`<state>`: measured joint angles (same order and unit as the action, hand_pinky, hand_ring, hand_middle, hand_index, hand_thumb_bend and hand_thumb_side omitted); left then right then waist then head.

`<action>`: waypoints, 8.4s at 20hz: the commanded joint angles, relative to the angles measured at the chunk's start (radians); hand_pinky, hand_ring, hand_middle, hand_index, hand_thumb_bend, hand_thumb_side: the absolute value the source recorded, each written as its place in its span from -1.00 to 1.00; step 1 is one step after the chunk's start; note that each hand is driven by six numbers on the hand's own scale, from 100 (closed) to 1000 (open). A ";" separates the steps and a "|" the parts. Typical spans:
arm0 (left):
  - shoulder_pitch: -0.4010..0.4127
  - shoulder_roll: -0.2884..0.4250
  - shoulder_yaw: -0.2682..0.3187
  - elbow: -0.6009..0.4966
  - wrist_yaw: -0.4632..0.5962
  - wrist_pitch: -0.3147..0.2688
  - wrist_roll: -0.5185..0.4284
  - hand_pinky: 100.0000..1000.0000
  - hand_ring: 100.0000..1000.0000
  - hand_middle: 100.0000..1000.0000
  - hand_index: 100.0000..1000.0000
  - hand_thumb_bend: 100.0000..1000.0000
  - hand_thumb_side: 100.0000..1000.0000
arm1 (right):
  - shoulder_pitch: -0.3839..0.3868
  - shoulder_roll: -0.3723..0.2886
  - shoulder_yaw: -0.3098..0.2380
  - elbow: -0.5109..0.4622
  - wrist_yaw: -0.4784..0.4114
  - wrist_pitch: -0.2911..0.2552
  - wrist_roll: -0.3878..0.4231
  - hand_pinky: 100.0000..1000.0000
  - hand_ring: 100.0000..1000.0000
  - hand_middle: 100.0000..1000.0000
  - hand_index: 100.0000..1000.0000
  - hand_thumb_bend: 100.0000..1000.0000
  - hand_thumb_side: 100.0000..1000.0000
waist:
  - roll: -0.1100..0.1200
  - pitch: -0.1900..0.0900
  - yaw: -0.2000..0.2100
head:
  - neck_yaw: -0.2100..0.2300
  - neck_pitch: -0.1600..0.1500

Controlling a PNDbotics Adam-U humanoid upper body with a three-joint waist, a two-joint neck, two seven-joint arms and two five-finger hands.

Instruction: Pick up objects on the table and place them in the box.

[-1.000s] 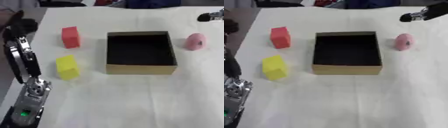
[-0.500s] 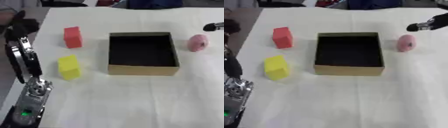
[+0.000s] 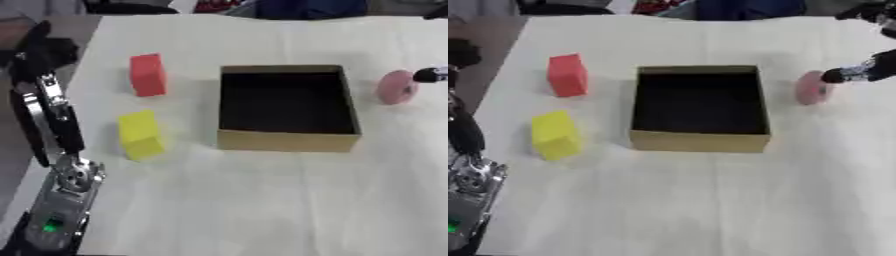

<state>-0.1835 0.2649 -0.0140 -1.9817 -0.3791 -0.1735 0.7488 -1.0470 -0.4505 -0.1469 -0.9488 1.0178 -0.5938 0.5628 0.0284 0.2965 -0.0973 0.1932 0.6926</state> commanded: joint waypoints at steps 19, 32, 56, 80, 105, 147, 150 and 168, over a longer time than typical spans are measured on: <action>-0.009 0.018 0.005 -0.018 -0.005 0.002 0.001 0.16 0.15 0.02 0.55 -0.80 1.00 | 0.056 -0.019 0.015 0.023 -0.017 -0.204 0.042 0.92 0.96 0.73 0.90 0.04 0.40 | -0.002 -0.014 0.005 | -0.002 -0.019; -0.015 0.013 0.002 -0.018 -0.002 0.001 -0.003 0.15 0.14 0.02 0.55 -0.80 1.00 | 0.067 0.018 0.024 0.032 0.010 -0.183 -0.003 0.91 0.94 0.69 0.85 -0.08 0.44 | -0.002 -0.005 0.014 | -0.003 -0.023; -0.015 0.006 -0.001 -0.018 -0.002 -0.001 -0.013 0.15 0.14 0.01 0.54 -0.80 1.00 | 0.061 0.046 -0.004 0.033 0.072 -0.057 -0.162 0.82 0.86 0.47 0.68 -1.00 -0.35 | 0.000 0.002 0.027 | -0.008 -0.032; -0.015 0.002 -0.001 -0.018 -0.001 -0.002 -0.015 0.15 0.14 0.01 0.52 -0.80 1.00 | 0.066 0.057 -0.004 0.024 0.028 0.077 -0.313 0.57 0.49 -0.60 -0.59 -1.00 -0.80 | -0.002 0.003 0.030 | -0.010 -0.039; -0.019 0.003 0.000 -0.018 0.003 -0.005 -0.016 0.15 0.14 0.01 0.52 -0.80 1.00 | 0.024 0.080 0.025 -0.112 -0.188 0.061 -0.214 0.59 0.46 -0.66 -0.56 -1.00 -1.00 | -0.013 -0.002 0.035 | 0.001 -0.035; -0.022 0.001 -0.005 -0.018 0.010 -0.008 -0.025 0.14 0.14 0.01 0.51 -0.80 1.00 | 0.007 0.215 0.291 -0.234 -0.515 0.197 0.072 0.67 0.47 -0.66 -0.54 -1.00 -0.91 | -0.010 -0.001 0.035 | -0.012 -0.031; -0.023 0.000 -0.006 -0.018 0.010 -0.008 -0.026 0.14 0.14 0.01 0.51 -0.80 1.00 | 0.020 0.217 0.296 -0.221 -0.498 0.195 0.076 0.67 0.47 -0.65 -0.53 -1.00 -0.91 | -0.010 0.000 0.034 | -0.012 -0.033; -0.024 -0.004 -0.008 -0.018 0.015 -0.007 -0.030 0.14 0.14 0.00 0.48 -0.80 1.00 | 0.051 0.228 0.322 -0.199 -0.389 0.118 0.085 0.70 0.54 -0.37 -0.28 -1.00 -0.90 | -0.009 0.005 0.036 | -0.010 -0.037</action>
<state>-0.1986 0.2547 -0.0210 -1.9817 -0.3647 -0.1801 0.7224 -0.9787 -0.2156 0.1771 -1.1383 0.6172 -0.4658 0.6424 0.0174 0.3184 -0.0615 0.1823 0.6662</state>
